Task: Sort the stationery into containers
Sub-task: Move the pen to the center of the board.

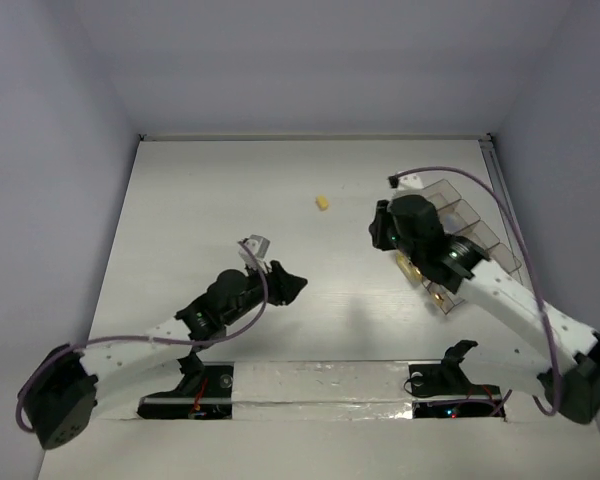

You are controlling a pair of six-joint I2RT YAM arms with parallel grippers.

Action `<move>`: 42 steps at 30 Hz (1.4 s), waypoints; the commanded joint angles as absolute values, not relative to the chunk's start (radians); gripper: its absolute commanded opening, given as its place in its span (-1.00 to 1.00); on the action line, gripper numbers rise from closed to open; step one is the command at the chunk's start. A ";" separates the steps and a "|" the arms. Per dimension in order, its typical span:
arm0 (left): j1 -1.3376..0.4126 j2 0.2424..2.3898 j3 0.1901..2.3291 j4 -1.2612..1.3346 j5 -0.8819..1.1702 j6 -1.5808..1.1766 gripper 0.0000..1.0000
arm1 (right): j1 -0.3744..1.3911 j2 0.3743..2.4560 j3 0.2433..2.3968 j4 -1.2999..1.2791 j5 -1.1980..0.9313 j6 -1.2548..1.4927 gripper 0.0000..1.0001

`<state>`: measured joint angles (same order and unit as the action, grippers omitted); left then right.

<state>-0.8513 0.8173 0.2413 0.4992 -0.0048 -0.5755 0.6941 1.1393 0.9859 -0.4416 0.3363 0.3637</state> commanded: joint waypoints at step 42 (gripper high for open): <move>-1.144 2.160 1.437 0.284 -0.334 -0.499 0.29 | 0.689 0.710 0.744 -0.011 0.215 0.333 0.74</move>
<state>-1.1469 2.1628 1.4052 0.2596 -0.3260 -0.4953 0.6884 0.7197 0.7498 -0.0715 0.2272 0.3504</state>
